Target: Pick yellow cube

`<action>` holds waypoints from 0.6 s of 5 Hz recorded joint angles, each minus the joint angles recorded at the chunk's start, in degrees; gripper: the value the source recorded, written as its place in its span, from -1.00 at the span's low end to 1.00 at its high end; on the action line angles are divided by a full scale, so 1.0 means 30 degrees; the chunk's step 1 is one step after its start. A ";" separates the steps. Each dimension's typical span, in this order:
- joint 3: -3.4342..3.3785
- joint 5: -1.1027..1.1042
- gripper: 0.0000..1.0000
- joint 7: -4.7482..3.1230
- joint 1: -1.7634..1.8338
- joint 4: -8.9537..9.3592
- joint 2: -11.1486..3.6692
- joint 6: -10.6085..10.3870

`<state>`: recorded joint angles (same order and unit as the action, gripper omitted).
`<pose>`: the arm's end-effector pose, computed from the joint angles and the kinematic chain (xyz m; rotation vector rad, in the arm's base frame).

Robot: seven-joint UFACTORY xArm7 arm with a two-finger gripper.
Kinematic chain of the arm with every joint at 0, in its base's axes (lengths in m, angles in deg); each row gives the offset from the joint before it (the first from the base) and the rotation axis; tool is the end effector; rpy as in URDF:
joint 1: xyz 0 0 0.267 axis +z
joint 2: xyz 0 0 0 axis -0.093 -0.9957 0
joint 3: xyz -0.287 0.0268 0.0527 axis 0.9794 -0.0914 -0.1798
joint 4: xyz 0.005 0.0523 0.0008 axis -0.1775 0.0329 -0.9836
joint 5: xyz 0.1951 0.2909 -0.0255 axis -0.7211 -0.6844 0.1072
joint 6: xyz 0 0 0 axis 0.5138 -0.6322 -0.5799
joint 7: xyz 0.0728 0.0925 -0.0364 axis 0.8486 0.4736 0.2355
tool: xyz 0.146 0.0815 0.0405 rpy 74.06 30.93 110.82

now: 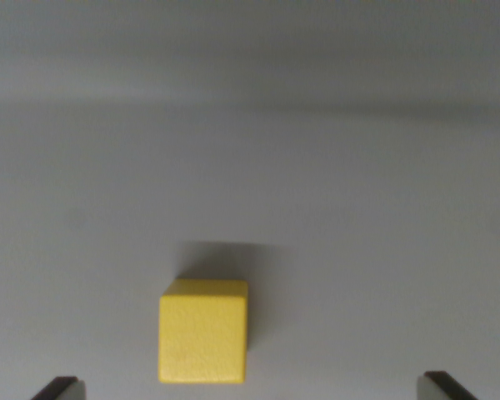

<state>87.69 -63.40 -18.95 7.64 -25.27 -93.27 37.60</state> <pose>0.5217 0.0363 0.1646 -3.1267 -0.0226 0.0518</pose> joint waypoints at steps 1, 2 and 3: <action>-0.0071 -0.0018 -1.00 0.0048 0.0059 0.0462 -0.0461 -0.0845; -0.0071 -0.0018 -1.00 0.0048 0.0059 0.0462 -0.0461 -0.0845; -0.0143 -0.0037 -1.00 0.0097 0.0118 0.0934 -0.0931 -0.1708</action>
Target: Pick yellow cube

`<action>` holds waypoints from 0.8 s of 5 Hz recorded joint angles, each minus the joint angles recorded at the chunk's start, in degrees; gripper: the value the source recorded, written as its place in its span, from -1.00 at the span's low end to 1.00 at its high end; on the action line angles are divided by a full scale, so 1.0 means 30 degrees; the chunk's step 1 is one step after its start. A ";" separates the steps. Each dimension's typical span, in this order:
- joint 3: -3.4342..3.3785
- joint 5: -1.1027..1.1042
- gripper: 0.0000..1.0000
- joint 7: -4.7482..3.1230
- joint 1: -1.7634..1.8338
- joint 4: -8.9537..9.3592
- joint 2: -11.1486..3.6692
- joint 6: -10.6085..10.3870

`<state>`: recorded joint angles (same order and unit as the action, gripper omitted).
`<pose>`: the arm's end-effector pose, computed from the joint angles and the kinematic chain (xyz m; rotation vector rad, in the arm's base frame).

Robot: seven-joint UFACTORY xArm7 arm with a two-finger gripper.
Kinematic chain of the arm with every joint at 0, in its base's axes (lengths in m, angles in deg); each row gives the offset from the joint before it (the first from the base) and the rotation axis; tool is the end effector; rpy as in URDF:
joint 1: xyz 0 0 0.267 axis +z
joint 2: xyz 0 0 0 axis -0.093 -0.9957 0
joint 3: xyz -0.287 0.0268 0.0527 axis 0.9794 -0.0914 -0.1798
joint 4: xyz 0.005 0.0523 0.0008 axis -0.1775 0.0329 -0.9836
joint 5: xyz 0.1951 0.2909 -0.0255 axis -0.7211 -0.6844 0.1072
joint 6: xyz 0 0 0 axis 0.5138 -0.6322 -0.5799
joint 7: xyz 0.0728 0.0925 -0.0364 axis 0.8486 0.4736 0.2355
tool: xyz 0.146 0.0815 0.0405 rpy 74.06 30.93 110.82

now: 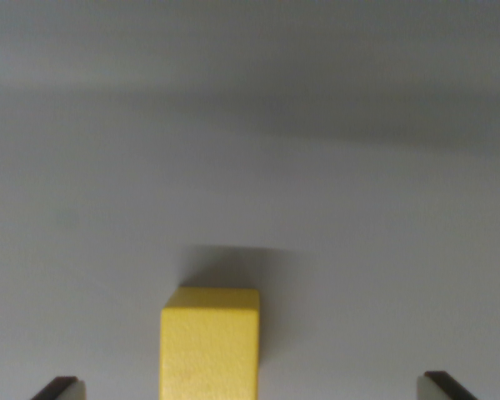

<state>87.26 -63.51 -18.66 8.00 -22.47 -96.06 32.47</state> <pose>0.5204 0.0440 0.1258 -3.1230 -0.0322 0.0648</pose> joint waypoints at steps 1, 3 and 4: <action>0.0000 0.0000 -1.00 0.0000 0.0000 0.0000 0.0000 0.0000; -0.0069 -0.0018 -1.00 0.0047 0.0057 0.0452 -0.0451 -0.0826; -0.0135 -0.0035 -1.00 0.0092 0.0112 0.0881 -0.0878 -0.1610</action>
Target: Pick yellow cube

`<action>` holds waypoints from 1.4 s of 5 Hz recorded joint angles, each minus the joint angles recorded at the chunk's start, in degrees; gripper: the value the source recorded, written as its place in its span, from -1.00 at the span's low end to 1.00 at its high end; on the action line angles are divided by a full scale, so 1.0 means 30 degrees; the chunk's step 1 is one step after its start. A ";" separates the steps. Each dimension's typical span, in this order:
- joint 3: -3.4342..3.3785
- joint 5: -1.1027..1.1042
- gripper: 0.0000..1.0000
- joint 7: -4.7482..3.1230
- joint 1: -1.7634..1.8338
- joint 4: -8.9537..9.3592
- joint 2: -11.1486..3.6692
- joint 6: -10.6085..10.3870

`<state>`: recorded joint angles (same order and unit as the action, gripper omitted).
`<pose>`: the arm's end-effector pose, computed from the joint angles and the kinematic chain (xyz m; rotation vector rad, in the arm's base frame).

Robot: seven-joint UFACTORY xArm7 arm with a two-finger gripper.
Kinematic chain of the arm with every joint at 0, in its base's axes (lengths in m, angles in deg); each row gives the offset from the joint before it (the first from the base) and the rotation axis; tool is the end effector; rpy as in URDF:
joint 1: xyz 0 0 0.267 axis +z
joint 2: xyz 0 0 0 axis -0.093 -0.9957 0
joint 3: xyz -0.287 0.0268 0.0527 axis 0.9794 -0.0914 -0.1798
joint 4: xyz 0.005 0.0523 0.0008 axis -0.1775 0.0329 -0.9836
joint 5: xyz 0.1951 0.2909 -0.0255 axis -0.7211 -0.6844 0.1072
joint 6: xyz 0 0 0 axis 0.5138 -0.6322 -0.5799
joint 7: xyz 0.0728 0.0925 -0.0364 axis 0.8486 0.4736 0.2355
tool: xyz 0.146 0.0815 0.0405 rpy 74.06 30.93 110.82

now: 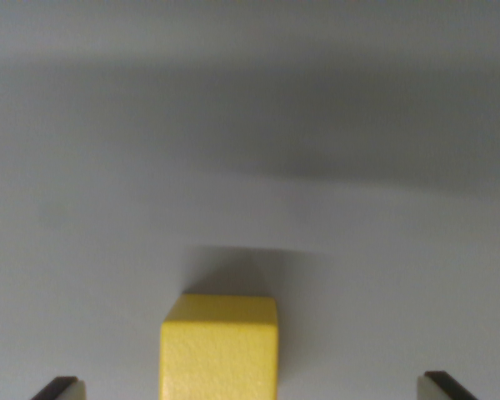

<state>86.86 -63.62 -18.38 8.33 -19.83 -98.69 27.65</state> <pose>0.5159 0.0509 0.0898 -3.1191 -0.0399 0.0776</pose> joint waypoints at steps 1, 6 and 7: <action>0.0000 0.0000 -1.00 0.0000 0.0000 0.0000 0.0000 0.0000; -0.0167 -0.0043 -1.00 0.0113 0.0138 0.1087 -0.1084 -0.1987; -0.0167 -0.0043 -1.00 0.0113 0.0138 0.1087 -0.1084 -0.1987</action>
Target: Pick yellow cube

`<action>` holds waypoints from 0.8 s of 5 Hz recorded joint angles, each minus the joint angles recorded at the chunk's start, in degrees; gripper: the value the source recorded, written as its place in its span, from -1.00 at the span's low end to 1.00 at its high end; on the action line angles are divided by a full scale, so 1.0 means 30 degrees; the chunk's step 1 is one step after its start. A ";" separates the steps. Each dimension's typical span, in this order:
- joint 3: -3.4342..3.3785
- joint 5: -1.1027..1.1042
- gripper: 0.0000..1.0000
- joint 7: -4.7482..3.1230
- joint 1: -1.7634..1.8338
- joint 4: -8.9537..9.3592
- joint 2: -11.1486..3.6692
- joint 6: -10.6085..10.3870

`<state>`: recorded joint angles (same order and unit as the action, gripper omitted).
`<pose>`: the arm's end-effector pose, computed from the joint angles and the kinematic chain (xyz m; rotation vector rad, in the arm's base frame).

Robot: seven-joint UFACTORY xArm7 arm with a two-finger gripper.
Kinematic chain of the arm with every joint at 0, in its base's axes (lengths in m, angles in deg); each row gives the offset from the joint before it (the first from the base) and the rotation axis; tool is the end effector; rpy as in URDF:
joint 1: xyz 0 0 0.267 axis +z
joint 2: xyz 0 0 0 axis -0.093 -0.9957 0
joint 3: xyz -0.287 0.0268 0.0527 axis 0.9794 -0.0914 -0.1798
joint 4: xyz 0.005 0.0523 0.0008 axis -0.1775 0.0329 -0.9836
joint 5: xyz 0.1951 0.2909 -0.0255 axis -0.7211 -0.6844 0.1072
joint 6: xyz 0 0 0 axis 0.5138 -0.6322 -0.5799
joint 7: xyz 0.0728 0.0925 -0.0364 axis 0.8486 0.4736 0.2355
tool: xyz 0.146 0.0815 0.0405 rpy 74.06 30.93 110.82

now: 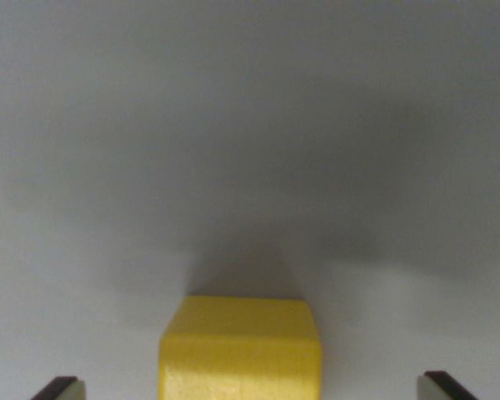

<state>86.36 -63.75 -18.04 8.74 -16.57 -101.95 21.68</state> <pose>0.5062 0.0591 0.0464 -3.1141 -0.0490 0.0933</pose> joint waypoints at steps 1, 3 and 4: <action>-0.0043 -0.0011 -1.00 0.0029 0.0035 0.0278 -0.0277 -0.0508; -0.0076 -0.0020 -1.00 0.0052 0.0063 0.0497 -0.0495 -0.0908; -0.0076 -0.0020 -1.00 0.0052 0.0063 0.0497 -0.0495 -0.0908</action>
<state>86.13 -63.81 -17.89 8.93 -15.08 -103.43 18.96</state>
